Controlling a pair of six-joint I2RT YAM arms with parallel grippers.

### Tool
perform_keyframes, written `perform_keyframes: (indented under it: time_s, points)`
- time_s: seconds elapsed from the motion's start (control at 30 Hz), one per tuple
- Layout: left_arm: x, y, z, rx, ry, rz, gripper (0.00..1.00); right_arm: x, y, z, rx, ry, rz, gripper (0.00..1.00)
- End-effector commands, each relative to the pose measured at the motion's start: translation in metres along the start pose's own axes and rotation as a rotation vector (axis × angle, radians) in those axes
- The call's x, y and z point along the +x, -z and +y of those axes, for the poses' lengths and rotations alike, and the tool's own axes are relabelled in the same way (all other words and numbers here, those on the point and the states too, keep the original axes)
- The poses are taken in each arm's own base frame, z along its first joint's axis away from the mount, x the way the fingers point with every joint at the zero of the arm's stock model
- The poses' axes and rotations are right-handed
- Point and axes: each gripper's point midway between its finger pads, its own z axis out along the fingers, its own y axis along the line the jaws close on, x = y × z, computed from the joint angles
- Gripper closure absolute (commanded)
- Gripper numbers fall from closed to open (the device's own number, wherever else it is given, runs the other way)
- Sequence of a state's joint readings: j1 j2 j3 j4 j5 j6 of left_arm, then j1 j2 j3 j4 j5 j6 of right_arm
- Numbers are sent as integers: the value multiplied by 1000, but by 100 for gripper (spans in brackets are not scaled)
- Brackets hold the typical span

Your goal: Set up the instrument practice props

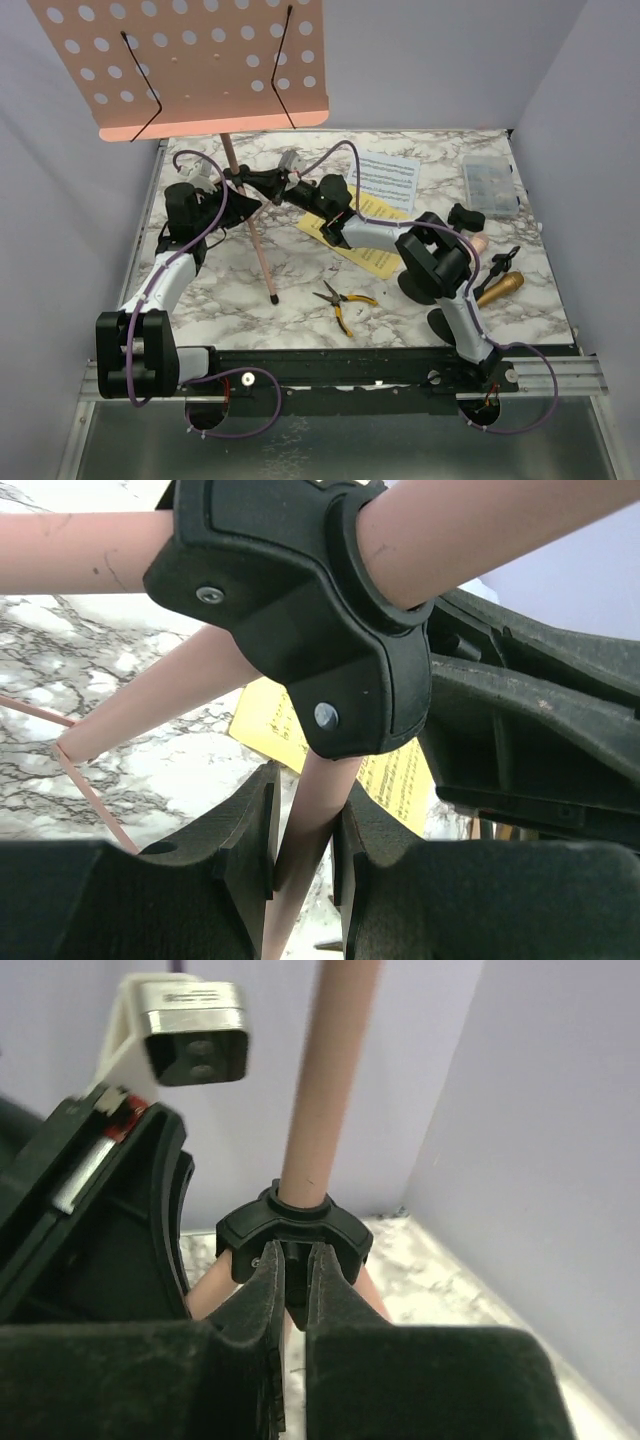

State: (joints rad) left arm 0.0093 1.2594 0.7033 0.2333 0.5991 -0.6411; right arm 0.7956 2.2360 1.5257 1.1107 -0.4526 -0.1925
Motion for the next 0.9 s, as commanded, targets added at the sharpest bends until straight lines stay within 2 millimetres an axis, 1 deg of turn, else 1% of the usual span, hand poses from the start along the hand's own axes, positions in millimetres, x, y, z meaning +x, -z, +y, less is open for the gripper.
perform_keyframes:
  time_s: [0.0,0.07,0.13,0.17,0.23,0.27,0.33,0.37,0.4,0.43,0.5,0.53,0.57,0.6,0.7,0.8,0.87]
  points:
    - [55,10,17,-67,188,173,97,23,2,-44,387,-474,137,100]
    - [54,10,18,-71,184,168,97,18,7,-43,455,-692,160,100]
    - [53,10,17,-67,180,163,98,8,5,-32,406,-764,202,100]
    - [52,11,17,-69,179,155,98,1,5,-32,413,-811,214,100]
    - [51,12,16,-68,171,149,98,-6,9,-38,493,-977,239,100]
    - [52,11,17,-73,175,151,98,-10,11,-42,493,-1051,254,100]
    - [54,10,19,-78,181,159,98,-12,17,-49,493,-1299,314,100]
    - [54,10,19,-77,185,163,98,-15,19,-50,475,-1451,323,100]
    - [54,10,18,-74,189,163,98,-20,22,-48,413,-1579,318,100]
    - [54,10,19,-75,191,165,98,-28,21,-46,372,-1736,277,100]
    - [54,10,20,-81,188,158,99,-35,19,-40,331,-2038,232,100]
    - [53,11,21,-86,187,153,99,-38,16,-40,311,-2130,223,100]
    - [54,10,21,-88,188,154,99,-42,12,-43,306,-2193,201,100]
    - [53,10,21,-89,189,154,99,-47,6,-52,316,-2202,168,100]
    - [55,11,25,-109,198,144,99,-41,0,-68,461,-2317,144,100]
    - [55,12,31,-139,205,125,100,-36,-1,-78,561,-2465,101,100]
    - [53,13,31,-143,202,116,100,-30,1,-86,634,-2501,58,100]
